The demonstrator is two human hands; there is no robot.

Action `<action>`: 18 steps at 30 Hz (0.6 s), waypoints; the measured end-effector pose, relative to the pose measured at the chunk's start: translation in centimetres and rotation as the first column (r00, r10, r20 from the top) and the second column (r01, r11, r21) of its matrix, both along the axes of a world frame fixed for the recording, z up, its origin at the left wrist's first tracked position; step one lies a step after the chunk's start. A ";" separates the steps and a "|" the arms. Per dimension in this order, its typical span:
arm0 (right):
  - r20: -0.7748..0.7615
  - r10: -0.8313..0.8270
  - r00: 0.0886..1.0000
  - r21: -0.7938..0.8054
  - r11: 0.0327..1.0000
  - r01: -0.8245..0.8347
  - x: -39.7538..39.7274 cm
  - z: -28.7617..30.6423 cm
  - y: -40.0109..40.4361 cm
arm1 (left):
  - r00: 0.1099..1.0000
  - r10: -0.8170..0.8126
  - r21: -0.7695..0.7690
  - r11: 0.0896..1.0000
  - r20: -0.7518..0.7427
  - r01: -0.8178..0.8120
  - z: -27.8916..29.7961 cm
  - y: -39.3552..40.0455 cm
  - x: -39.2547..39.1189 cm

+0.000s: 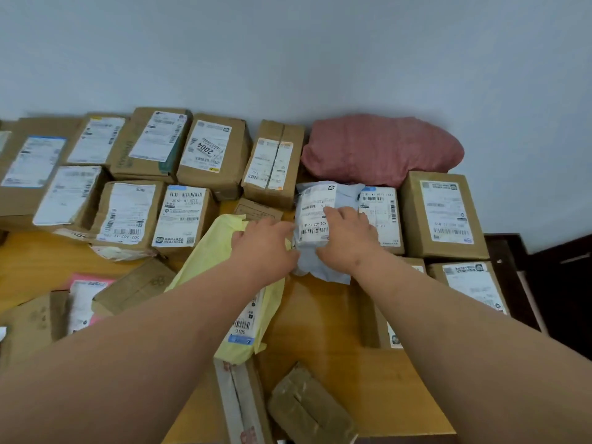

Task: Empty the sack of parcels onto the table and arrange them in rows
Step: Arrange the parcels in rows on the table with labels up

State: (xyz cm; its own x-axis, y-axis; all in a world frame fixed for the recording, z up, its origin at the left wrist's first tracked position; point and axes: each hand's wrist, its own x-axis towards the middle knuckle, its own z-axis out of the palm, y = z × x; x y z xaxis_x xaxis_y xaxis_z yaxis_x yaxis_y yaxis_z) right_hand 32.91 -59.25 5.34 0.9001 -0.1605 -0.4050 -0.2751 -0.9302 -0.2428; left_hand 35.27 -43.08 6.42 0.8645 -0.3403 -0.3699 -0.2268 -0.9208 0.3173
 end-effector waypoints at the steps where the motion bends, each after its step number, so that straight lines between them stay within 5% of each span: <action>1: -0.013 0.027 1.000 0.013 1.000 -0.027 0.1 -0.3 0.0 | 1.000 0.028 0.014 1.000 0.014 -0.028 0.0 0.2 0.3; 6: -0.104 0.113 0.988 -0.119 0.985 -0.125 0.1 -1.3 -0.4 | 0.985 0.147 0.092 0.984 0.092 -0.155 0.1 2.5 1.5; 9: 0.034 0.093 0.995 -0.220 0.972 -0.084 -0.2 -0.7 0.4 | 0.977 0.201 0.121 0.970 0.077 -0.209 -0.2 4.1 1.5; 13: 0.218 0.156 0.963 -0.020 0.988 -0.156 0.0 0.6 3.4 | 0.959 0.279 0.145 0.948 0.046 -0.283 -0.2 5.8 0.9; 18: -0.166 0.073 0.983 0.183 0.982 -0.042 0.7 1.1 6.9 | 0.956 0.291 0.205 0.934 0.039 -0.292 0.3 7.7 0.3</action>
State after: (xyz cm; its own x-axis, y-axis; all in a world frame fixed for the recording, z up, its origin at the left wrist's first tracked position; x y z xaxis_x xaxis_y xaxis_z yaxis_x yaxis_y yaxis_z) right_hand 33.65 -52.35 6.40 0.8202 -0.0217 -0.5716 -0.2745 -0.8916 -0.3600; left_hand 35.53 -35.39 6.68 0.9173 0.0098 -0.3981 0.0597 -0.9918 0.1132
